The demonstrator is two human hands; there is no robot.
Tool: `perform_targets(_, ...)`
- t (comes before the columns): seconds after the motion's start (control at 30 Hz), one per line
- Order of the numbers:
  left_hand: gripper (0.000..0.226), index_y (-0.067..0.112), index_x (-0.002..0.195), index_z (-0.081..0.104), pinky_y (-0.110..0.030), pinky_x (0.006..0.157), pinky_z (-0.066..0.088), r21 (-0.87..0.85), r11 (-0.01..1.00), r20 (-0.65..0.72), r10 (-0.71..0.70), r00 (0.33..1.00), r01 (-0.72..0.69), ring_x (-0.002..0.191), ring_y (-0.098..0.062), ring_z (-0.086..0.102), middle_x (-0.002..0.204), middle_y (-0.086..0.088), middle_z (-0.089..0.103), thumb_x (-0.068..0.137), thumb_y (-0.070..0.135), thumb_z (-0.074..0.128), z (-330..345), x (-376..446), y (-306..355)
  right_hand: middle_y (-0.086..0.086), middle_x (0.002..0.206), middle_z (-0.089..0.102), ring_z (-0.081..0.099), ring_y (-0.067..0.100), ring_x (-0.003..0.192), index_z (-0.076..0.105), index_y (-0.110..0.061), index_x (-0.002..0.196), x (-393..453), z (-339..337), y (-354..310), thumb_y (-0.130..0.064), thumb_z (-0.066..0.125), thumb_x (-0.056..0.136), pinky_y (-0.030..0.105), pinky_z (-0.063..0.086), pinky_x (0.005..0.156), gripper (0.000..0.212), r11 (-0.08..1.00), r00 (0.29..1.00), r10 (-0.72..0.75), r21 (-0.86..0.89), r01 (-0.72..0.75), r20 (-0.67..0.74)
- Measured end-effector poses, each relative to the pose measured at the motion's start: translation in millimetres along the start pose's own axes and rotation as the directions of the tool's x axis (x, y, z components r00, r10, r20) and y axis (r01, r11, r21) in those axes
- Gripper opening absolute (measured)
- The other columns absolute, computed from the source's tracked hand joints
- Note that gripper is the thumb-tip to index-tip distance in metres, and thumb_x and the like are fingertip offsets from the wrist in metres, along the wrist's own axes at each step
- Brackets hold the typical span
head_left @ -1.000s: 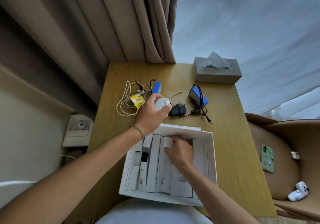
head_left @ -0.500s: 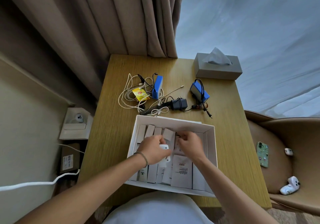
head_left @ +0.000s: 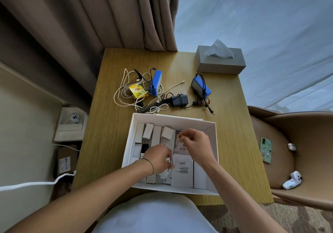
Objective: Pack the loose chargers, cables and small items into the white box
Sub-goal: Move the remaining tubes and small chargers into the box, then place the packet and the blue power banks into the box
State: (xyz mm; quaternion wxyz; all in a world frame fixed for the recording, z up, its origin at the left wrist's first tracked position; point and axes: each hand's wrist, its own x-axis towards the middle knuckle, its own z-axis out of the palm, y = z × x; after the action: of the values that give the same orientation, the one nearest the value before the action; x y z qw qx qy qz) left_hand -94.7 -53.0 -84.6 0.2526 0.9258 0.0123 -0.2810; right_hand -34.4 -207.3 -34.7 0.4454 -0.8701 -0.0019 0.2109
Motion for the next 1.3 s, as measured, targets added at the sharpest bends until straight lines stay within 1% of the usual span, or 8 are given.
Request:
perform_targets(0.2,0.032,0.024,0.121,0.064,-0.036,0.083,0.054,0.192,0.975,-0.092,0.132,0.987,-0.113,0.1,-0.021,0.063,0.112,-0.001,0.067,0.096,0.041,0.054,-16.2,-8.4,3.5,0.005,0.081,0.075,0.073,0.024,0.076,0.077,-0.013,0.091,0.7,-17.0,-29.7,-0.001,0.06,0.093,0.046,0.062,0.071,0.021,0.99,0.995,-0.076,0.112,0.084,-0.07)
perform_targets(0.3,0.024,0.026,0.113,0.065,-0.035,0.081,0.054,0.167,0.965,-0.232,0.236,0.944,-0.2,0.094,-0.019,0.064,0.107,0.004,0.067,0.095,0.036,0.052,-48.2,-14.1,10.9,0.003,0.073,0.073,0.067,0.012,0.063,0.077,-0.014,0.092,20.1,-32.3,-50.3,-0.004,0.059,0.094,0.037,0.057,0.059,0.02,0.984,0.987,-0.136,0.101,0.145,-0.089)
perform_targets(0.4,0.017,0.028,0.103,0.067,-0.031,0.072,0.053,0.086,0.962,-0.375,0.271,0.886,-0.258,0.082,-0.014,0.063,0.094,0.008,0.068,0.093,0.032,0.054,-84.3,-16.2,22.9,-0.002,0.08,0.074,0.067,0.007,0.071,0.077,-0.016,0.099,54.1,-45.1,-64.3,-0.011,0.06,0.096,0.032,0.06,0.072,0.017,0.987,0.987,-0.16,0.006,0.16,-0.019)
perform_targets(0.57,0.01,0.022,0.096,0.07,-0.031,0.066,0.054,-0.094,0.966,-0.45,0.173,0.876,-0.239,0.074,-0.007,0.06,0.083,0.008,0.064,0.093,0.024,0.06,-130.2,-2.8,21.2,0.003,0.113,0.075,0.068,0.018,0.101,0.076,-0.014,0.111,121.5,-41.2,-67.2,-0.011,0.06,0.095,0.037,0.056,0.095,0.023,0.895,0.954,-0.079,-0.401,0.196,0.29)
perform_targets(0.7,0.012,0.022,0.094,0.07,-0.031,0.068,0.056,-0.152,0.972,-0.479,0.086,0.874,-0.179,0.076,-0.004,0.061,0.082,0.009,0.066,0.094,0.024,0.059,-150.4,11.7,5.6,0.01,0.114,0.074,0.068,0.027,0.103,0.074,-0.01,0.113,155.7,-16.2,-59.1,-0.013,0.056,0.094,0.043,0.056,0.095,0.026,0.749,0.903,0.059,-0.617,0.243,0.427)
perform_targets(0.87,0.011,0.023,0.095,0.07,-0.037,0.073,0.058,-0.178,0.98,-0.47,-0.008,0.883,-0.086,0.078,-0.008,0.064,0.083,0.008,0.068,0.094,0.023,0.059,-160.6,26.9,-15.3,0.012,0.122,0.07,0.065,0.029,0.111,0.067,-0.007,0.128,174.0,5.4,-52.1,-0.017,0.074,0.089,0.037,0.054,0.096,0.04,0.662,0.831,0.176,-0.688,0.297,0.528)
perform_targets(1.07,0.01,0.028,0.092,0.07,-0.034,0.071,0.059,-0.188,0.982,-0.43,-0.055,0.901,-0.03,0.077,-0.003,0.063,0.081,0.013,0.066,0.093,0.025,0.06,-164.1,40.4,-34.2,0.015,0.127,0.065,0.06,0.03,0.116,0.062,-0.003,0.133,176.9,19.9,-46.9,-0.013,0.063,0.094,0.032,0.047,0.095,0.04,0.656,0.791,0.208,-0.681,0.324,0.576)
perform_targets(1.3,0.013,0.025,0.09,0.071,-0.032,0.071,0.058,-0.19,0.981,-0.415,-0.118,0.902,0.041,0.077,-0.007,0.064,0.08,0.011,0.067,0.091,0.02,0.059,-172.3,59.4,-52.7,0.017,0.116,0.067,0.059,0.03,0.097,0.066,0.0,0.12,175.2,24.0,-41.0,-0.013,0.059,0.092,0.036,0.049,0.08,0.032,0.644,0.786,0.205,-0.685,0.341,0.583)
